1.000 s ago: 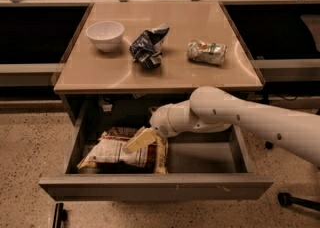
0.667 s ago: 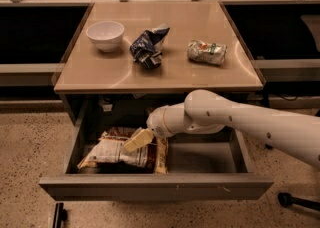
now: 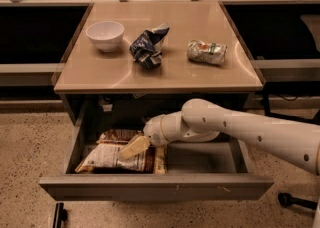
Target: Pick brown chip bag from top drawer and place on counter
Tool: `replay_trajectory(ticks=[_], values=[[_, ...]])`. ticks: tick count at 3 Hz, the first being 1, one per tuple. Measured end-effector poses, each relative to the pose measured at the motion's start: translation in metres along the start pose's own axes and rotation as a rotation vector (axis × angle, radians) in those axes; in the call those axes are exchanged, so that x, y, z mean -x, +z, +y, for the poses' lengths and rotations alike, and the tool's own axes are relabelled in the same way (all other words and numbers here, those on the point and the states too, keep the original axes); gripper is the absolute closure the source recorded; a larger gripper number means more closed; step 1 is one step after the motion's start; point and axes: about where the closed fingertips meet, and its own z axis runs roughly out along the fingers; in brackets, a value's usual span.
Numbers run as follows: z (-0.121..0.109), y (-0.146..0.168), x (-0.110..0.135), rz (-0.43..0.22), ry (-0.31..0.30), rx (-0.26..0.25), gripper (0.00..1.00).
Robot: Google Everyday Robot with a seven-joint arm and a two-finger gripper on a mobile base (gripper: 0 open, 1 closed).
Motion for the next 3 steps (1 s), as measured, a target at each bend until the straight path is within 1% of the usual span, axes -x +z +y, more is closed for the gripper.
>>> replay_trajectory(ticks=[1,3], values=[[0.0008,0.0008,-0.0012,0.001,0.002,0.004,0.19],[0.0008,0.0009,-0.0012,0.001,0.002,0.004,0.65]])
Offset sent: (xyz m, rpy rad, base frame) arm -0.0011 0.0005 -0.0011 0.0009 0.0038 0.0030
